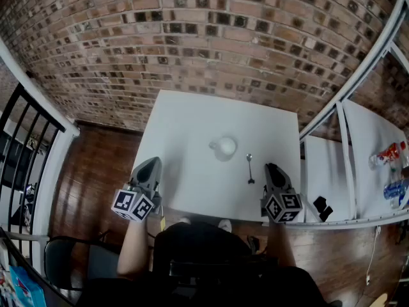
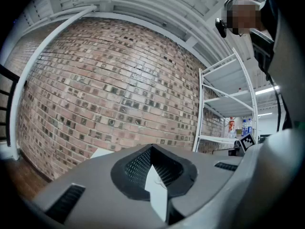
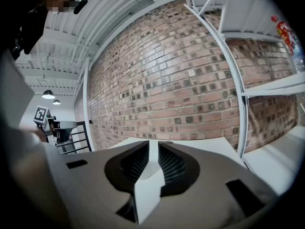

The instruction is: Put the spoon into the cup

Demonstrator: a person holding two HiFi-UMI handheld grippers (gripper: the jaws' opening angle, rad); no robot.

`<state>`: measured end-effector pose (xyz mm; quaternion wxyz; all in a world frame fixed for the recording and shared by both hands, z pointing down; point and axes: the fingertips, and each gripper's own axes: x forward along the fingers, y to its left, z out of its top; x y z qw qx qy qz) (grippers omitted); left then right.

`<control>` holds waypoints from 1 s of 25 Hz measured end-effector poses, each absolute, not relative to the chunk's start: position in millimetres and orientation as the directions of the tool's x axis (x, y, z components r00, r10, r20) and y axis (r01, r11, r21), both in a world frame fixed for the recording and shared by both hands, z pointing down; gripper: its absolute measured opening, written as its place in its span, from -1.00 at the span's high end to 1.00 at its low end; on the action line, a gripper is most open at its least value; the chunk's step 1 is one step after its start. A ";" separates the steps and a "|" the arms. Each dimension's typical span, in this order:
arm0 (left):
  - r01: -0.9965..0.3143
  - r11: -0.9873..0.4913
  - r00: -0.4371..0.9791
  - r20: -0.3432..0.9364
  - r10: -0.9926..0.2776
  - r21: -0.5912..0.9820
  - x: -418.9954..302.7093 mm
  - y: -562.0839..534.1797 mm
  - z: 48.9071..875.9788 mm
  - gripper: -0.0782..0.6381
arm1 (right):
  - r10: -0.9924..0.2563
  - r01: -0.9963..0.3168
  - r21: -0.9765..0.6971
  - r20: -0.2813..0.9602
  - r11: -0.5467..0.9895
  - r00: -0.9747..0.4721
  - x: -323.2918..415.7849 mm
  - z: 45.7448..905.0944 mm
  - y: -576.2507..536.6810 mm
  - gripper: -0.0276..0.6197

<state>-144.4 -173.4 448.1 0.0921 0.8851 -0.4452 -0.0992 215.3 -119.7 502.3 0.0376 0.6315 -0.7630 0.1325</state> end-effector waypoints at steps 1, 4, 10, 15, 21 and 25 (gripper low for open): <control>-0.769 -0.588 0.587 -0.089 -0.805 0.249 -143.9 -172.7 449.8 0.77 | -0.953 -0.975 -0.151 0.232 0.165 -0.197 215.3 505.5 -119.2 0.75; -0.767 -0.591 0.593 -0.077 -0.802 0.250 -142.7 -170.4 455.6 0.77 | -0.946 -0.978 -0.137 0.263 0.156 -0.188 216.8 518.0 -118.2 0.65; -0.765 -0.587 0.598 -0.048 -0.800 0.265 -141.4 -166.9 467.6 0.77 | -0.907 -0.989 -0.084 0.394 0.122 -0.146 227.4 565.6 -117.2 0.44; -0.752 -0.597 0.612 -0.042 -0.790 0.279 -137.7 -163.8 468.2 0.77 | -0.833 -0.988 -0.084 0.532 0.127 -0.153 226.2 615.8 -115.7 0.27; -0.764 -0.577 0.603 0.004 -0.797 0.289 -143.3 -157.3 479.2 0.77 | -0.772 -0.988 -0.101 0.617 0.116 -0.153 223.3 655.5 -114.5 0.27; -0.777 -0.560 0.592 0.032 -0.805 0.288 -150.1 -153.3 486.6 0.77 | -0.749 -0.987 -0.109 0.643 0.118 -0.161 217.9 670.1 -113.5 0.27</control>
